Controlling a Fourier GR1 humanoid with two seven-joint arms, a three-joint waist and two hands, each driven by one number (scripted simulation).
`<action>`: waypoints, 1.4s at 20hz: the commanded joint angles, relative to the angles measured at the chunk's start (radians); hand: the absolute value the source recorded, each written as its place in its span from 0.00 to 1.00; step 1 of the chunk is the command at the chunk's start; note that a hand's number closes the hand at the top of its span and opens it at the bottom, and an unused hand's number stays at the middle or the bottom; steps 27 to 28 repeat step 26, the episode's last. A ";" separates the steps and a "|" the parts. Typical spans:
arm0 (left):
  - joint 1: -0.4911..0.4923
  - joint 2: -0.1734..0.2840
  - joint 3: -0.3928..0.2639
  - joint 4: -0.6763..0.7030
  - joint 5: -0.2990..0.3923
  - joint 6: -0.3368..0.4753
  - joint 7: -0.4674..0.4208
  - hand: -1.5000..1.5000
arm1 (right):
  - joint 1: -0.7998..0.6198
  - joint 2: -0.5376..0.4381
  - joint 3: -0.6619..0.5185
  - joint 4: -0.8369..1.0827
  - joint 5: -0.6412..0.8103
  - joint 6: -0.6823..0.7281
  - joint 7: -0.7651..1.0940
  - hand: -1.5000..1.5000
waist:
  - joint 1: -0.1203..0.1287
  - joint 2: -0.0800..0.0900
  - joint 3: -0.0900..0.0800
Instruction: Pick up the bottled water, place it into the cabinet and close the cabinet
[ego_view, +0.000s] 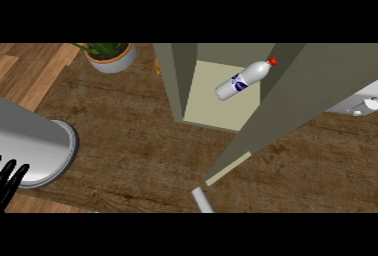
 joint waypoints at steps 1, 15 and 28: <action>-0.002 -0.001 0.006 0.003 0.005 -0.027 -0.009 0.00 | -0.137 0.161 -0.057 0.187 -0.065 -0.115 0.067 1.00 | -0.003 0.000 0.002; 0.071 -0.009 0.064 0.033 0.034 -0.081 -0.020 0.00 | -0.735 0.299 -0.419 0.980 0.096 -0.255 -0.069 1.00 | -0.082 -0.020 0.010; 0.066 -0.016 0.094 0.002 0.032 -0.075 0.021 0.00 | -0.893 0.273 -0.489 1.200 0.076 -0.196 -0.145 1.00 | -0.116 -0.023 0.010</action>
